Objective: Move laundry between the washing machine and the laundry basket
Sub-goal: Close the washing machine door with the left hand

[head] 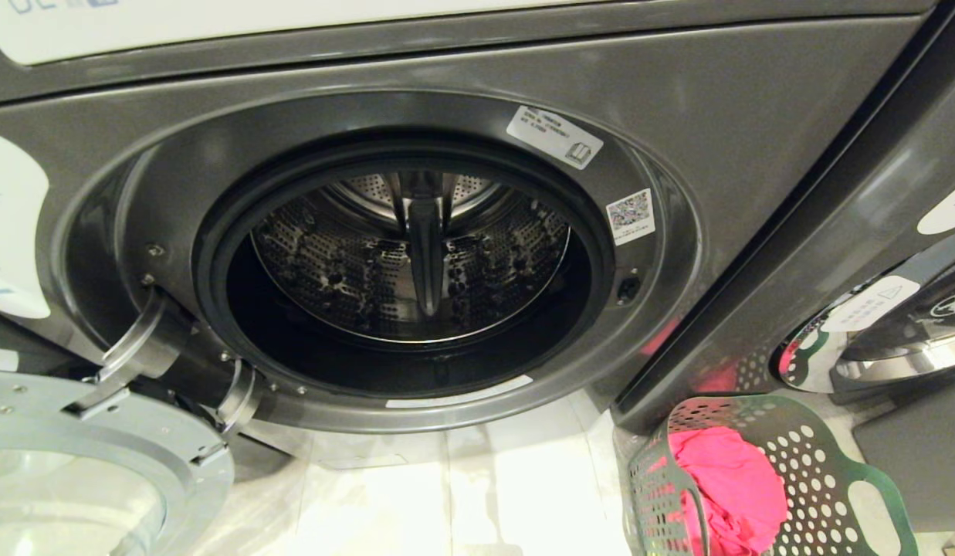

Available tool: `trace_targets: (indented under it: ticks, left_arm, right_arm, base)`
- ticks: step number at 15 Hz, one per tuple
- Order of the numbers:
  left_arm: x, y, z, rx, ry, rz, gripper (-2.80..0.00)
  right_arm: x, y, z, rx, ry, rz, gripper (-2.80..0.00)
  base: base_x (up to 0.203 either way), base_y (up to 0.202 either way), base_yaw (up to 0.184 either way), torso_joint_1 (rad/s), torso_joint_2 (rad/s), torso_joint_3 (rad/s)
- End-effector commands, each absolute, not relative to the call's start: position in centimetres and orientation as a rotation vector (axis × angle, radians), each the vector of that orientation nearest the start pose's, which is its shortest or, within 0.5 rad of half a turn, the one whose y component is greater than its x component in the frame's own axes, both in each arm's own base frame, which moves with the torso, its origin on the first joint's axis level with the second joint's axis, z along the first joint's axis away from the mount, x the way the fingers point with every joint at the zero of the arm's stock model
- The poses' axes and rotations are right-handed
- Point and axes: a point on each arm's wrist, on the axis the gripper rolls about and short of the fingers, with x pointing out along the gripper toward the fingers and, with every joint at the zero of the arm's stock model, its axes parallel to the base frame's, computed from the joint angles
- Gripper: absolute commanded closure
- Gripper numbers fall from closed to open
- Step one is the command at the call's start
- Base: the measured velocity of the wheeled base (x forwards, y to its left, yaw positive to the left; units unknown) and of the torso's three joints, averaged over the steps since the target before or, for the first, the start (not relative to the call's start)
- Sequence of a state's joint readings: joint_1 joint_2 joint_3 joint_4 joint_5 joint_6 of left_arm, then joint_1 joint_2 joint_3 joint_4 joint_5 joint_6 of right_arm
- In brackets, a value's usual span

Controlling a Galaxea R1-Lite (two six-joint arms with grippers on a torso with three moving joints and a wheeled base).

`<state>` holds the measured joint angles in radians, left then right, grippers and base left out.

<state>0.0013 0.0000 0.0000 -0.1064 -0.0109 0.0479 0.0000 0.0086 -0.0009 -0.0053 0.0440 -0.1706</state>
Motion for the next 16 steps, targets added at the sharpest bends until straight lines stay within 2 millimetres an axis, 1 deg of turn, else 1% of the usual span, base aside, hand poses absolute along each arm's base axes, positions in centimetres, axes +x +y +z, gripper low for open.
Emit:
trace_targets:
  ticks: [1, 11, 16]
  left_arm:
    - [-2.0, -0.03, 7.54, 0.048, -0.066, -0.008, 0.0]
    - [-1.99, -0.04, 7.54, 0.076, -0.065, -0.014, 0.0]
    - [-2.0, -0.04, 7.54, 0.079, -0.066, -0.01, 0.0]
  right_arm:
    - [-2.28, 0.1, 7.58, -0.172, -0.007, 0.044, -2.8]
    - [-2.28, 0.1, 7.57, -0.173, -0.006, 0.044, -2.8]
    - [-2.28, 0.1, 7.56, -0.172, -0.005, 0.044, -2.8]
  base:
    - [0.0, 0.0, 0.0, 0.0, 0.0, 0.0]
    - [0.0, 0.0, 0.0, 0.0, 0.0, 0.0]
    - [0.0, 0.0, 0.0, 0.004, 0.0, 0.149]
